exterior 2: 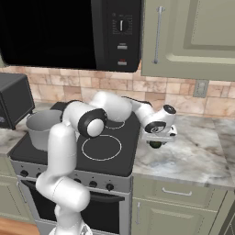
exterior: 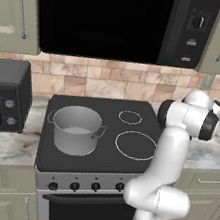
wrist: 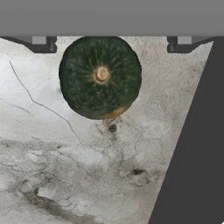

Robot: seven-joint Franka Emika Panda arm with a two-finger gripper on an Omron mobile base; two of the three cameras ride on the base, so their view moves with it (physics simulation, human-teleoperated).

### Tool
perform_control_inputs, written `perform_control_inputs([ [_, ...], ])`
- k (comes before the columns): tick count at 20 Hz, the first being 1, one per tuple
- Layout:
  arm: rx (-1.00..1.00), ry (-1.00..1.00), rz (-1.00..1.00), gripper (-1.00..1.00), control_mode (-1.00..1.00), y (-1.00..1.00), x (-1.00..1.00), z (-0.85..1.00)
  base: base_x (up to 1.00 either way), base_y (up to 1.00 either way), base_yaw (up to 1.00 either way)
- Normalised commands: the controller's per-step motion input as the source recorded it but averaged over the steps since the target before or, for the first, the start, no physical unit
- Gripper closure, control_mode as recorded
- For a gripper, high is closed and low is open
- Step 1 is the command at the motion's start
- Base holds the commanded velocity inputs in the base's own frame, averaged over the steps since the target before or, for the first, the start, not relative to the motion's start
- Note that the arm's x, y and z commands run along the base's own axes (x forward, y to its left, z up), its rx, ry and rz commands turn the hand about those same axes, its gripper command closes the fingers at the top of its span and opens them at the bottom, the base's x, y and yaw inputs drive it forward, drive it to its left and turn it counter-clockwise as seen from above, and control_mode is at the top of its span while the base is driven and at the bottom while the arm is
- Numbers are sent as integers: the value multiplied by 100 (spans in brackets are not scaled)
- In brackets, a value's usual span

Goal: Turn on the burner for the pot on the stove. Wait thirty seconds for the pot to heat up. Then add the squash to the pot.

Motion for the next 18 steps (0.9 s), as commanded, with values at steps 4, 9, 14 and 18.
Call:
perform_control_inputs([
  [4,0,0,2,-100,-100,9,2,-13,0,0,0],
  [9,0,0,3,-100,-100,1,0,-24,0,0,0],
  [14,0,0,5,-100,-100,0,15,-30,0,0,0],
  [18,0,0,7,-100,-100,0,28,-32,0,0,0],
])
